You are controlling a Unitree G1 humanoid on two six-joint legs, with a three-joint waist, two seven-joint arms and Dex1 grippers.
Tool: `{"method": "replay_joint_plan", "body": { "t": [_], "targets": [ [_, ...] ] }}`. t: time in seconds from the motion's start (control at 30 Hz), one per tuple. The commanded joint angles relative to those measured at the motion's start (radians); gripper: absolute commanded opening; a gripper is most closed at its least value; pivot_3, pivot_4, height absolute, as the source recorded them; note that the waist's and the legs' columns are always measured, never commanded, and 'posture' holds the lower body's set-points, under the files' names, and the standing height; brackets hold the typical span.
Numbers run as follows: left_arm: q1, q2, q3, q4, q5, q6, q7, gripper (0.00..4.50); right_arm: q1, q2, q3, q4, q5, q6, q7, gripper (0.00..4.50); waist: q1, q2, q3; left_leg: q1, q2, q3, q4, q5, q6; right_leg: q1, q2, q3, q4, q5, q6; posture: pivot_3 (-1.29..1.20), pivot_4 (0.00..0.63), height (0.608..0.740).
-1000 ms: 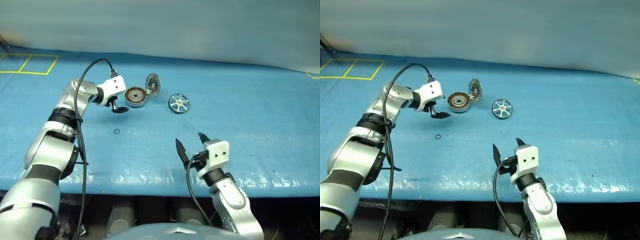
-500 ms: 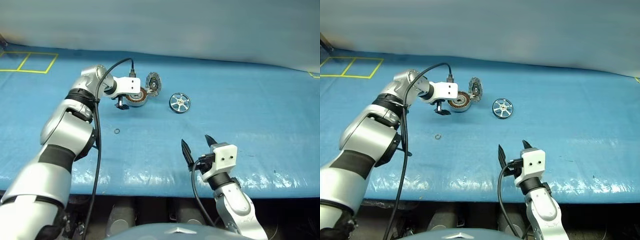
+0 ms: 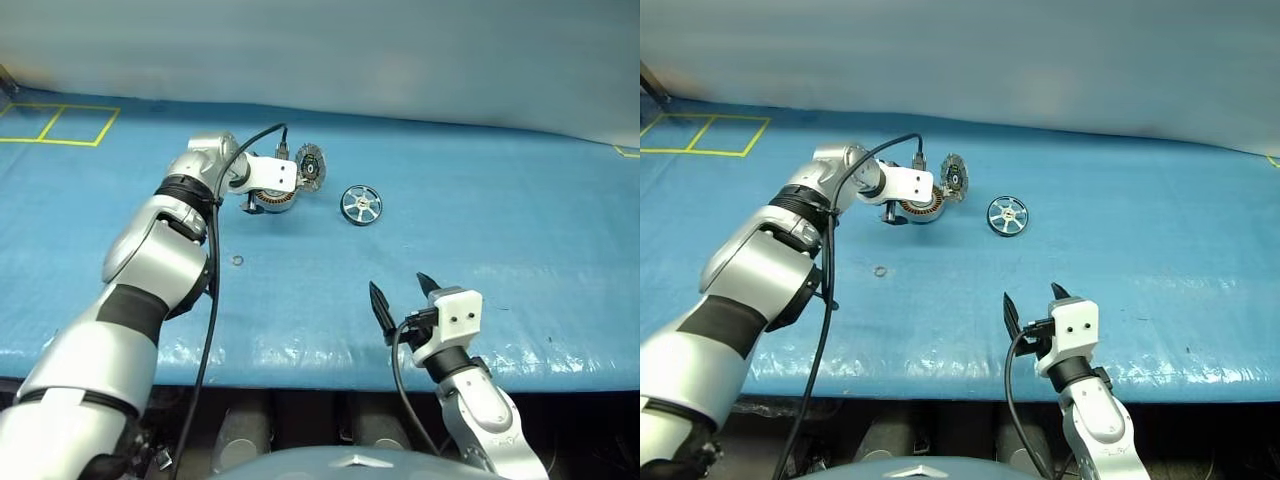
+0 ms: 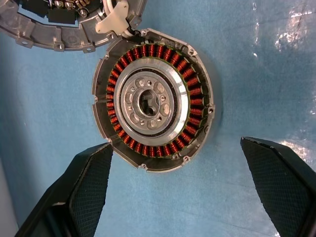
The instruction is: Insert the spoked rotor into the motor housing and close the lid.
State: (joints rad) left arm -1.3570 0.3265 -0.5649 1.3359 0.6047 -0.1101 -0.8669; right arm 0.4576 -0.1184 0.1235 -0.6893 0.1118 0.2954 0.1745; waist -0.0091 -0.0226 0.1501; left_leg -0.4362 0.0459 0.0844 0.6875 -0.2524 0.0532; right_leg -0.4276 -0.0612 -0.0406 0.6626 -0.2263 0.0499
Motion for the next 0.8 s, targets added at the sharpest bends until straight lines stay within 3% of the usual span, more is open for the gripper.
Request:
{"method": "replay_joint_plan", "body": {
  "t": [0.03, 0.8],
  "targets": [
    [-0.014, -0.025, 0.003, 0.004, 0.01, 0.02, 0.044, 4.5, 0.004, -0.006, 0.002, -0.056, 0.008, -0.003, -0.004, 4.49, 0.002, 0.0, 0.0, 0.0, 0.0, 0.0, 0.0, 0.0, 0.0, 0.0, 0.0, 0.0, 0.0, 0.0, 0.0, 0.0, 0.15, 0.74],
    [0.045, -0.092, -0.007, 0.021, 0.035, 0.127, 0.032, 4.5, 0.061, -0.023, -0.003, -0.097, -0.011, 0.0, -0.039, 4.49, 0.001, 0.0, 0.0, -0.002, 0.0, 0.0, 0.005, -0.001, 0.002, 0.0, 0.0, 0.0, 0.001, 0.002, -0.001, 0.0, 0.15, 0.74]
  ]
}}
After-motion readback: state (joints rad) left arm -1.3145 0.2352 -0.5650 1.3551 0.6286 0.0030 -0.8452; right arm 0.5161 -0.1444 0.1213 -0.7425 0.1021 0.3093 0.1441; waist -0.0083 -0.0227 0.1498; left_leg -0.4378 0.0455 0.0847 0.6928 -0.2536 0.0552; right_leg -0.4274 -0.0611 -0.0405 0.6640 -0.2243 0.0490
